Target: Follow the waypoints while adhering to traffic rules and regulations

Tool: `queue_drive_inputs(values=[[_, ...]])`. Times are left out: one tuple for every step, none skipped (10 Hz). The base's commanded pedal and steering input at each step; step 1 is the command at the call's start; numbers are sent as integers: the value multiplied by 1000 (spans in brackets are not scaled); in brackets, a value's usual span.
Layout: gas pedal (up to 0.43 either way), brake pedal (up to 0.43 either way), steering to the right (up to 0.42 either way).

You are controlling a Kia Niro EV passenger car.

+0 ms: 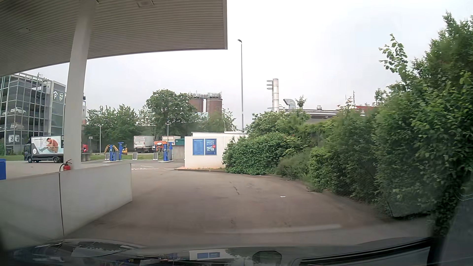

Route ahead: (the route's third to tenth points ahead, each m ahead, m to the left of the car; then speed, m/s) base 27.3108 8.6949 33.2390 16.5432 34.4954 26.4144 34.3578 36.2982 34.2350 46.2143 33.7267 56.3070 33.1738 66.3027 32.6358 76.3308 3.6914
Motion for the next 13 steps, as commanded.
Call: queue_drive_inputs(values=[[39, 0, -115], [39, 0, -99], [39, 0, -85], [39, 0, -70], [39, 0, -60], [39, 0, -54], [39, 0, -52], [39, 0, -53], [28, 0, -52], [20, 0, -52], [8, 0, -53], [0, 0, -54], [0, 0, -56]])
